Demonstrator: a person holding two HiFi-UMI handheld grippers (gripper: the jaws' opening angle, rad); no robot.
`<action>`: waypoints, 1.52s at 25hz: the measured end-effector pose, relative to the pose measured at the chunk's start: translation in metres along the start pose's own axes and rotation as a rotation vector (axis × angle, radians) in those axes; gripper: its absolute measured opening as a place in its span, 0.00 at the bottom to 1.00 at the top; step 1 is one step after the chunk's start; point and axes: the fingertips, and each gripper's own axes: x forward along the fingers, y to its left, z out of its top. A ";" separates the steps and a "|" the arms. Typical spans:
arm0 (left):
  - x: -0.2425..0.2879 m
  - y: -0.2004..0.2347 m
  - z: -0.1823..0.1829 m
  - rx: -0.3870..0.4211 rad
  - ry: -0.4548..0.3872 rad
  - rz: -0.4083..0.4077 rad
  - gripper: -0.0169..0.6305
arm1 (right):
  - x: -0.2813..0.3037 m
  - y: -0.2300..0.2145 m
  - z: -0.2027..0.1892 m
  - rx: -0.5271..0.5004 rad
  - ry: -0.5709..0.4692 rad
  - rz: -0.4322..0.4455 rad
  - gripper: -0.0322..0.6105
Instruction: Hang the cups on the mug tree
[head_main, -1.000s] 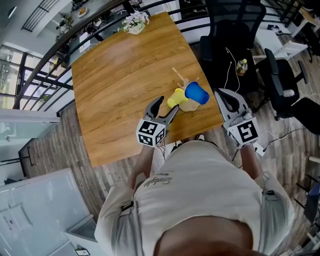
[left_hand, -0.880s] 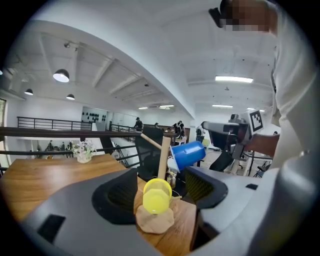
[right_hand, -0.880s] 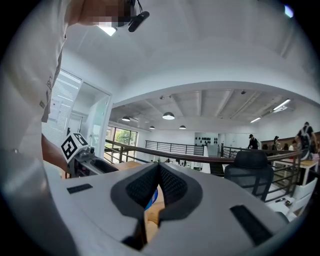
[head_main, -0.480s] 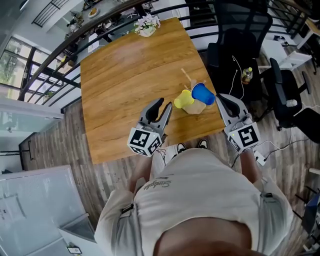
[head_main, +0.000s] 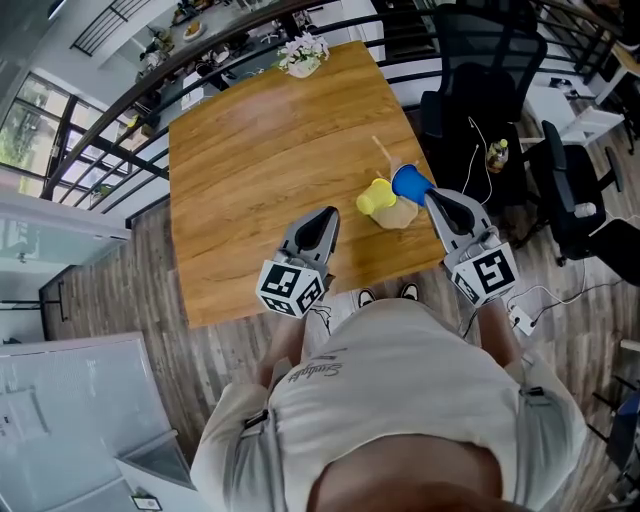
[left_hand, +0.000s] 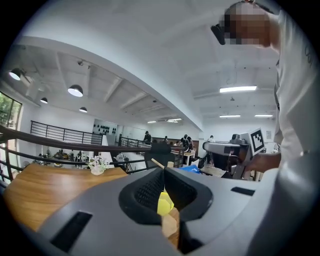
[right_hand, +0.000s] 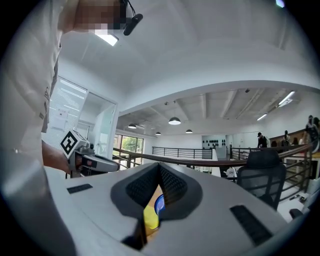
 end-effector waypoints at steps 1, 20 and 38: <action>0.000 -0.002 0.004 0.010 -0.005 -0.008 0.07 | 0.001 0.001 0.003 -0.004 -0.004 -0.001 0.04; -0.008 0.000 0.051 0.101 -0.095 0.011 0.06 | 0.005 0.004 0.025 -0.036 0.000 -0.059 0.04; -0.026 0.006 0.041 0.061 -0.086 0.049 0.06 | 0.009 0.016 0.014 -0.024 0.017 -0.019 0.04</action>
